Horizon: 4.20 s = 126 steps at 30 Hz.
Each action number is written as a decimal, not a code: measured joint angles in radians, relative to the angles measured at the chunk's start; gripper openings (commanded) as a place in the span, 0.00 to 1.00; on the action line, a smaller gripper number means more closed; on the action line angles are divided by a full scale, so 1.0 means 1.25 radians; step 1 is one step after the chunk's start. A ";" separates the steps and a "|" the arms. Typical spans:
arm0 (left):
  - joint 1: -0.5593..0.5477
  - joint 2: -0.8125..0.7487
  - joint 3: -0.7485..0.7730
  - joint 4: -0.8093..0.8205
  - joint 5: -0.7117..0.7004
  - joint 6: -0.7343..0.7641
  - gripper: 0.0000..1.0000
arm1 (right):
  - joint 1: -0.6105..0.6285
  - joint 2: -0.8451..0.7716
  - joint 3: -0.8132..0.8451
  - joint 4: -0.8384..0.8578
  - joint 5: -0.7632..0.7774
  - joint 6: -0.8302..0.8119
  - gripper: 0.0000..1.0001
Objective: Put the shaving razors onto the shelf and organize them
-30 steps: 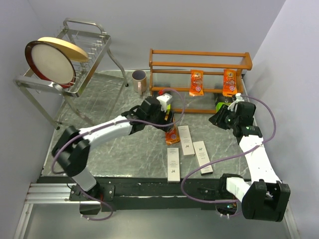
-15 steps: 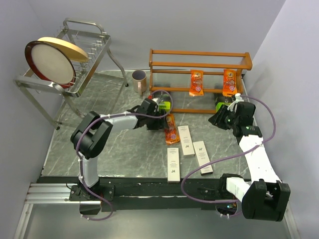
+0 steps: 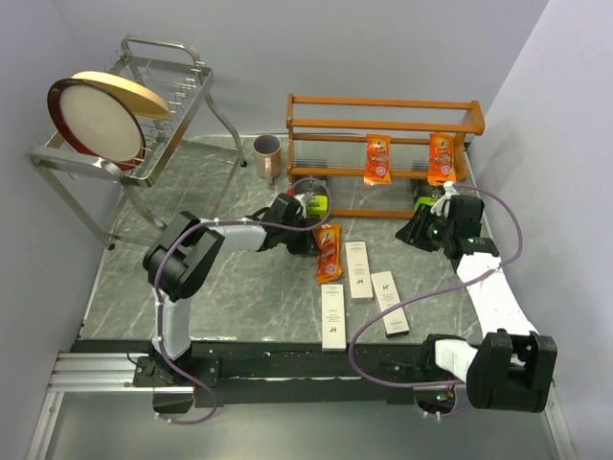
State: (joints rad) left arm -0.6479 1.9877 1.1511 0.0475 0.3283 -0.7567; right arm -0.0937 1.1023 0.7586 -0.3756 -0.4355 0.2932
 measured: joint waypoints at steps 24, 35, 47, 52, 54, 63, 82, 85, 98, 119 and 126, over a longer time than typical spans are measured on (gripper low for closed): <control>0.187 -0.461 -0.201 0.049 0.154 0.105 0.01 | 0.293 0.118 0.027 0.266 -0.324 0.230 0.80; 0.224 -0.408 -0.119 0.127 0.372 0.118 0.01 | 0.320 0.115 0.037 0.308 -0.345 0.255 0.81; 0.245 -0.283 -0.007 0.189 0.501 0.101 0.01 | 0.319 0.175 0.053 0.418 -0.356 0.322 0.81; 0.247 -0.262 -0.007 0.208 0.519 0.077 0.01 | 0.324 0.233 0.080 0.449 -0.349 0.352 0.74; 0.251 -0.257 -0.006 0.223 0.522 0.063 0.01 | 0.327 0.250 0.091 0.451 -0.340 0.359 0.71; 0.283 -0.202 0.035 0.269 0.536 0.021 0.03 | 0.354 0.320 0.150 0.469 -0.330 0.389 0.32; 0.351 -0.284 0.061 0.078 0.345 0.157 0.52 | 0.368 0.498 0.388 0.497 -0.248 0.458 0.09; 0.373 -0.326 0.044 0.072 0.339 0.172 0.52 | 0.369 0.519 0.415 0.495 -0.244 0.442 0.09; 0.362 -0.343 -0.029 0.081 0.369 0.202 0.74 | 0.370 0.571 0.448 0.415 -0.206 0.340 0.17; 0.307 -0.118 0.013 0.284 0.361 -0.120 0.52 | 0.371 0.579 0.469 0.373 -0.188 0.293 0.20; 0.301 -0.076 0.049 0.354 0.371 -0.167 0.25 | 0.371 0.579 0.469 0.369 -0.187 0.293 0.20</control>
State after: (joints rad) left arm -0.2718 1.8927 1.2121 0.4904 0.7925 -0.9657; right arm 0.3698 1.8259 1.3449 0.0853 -0.6693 0.6590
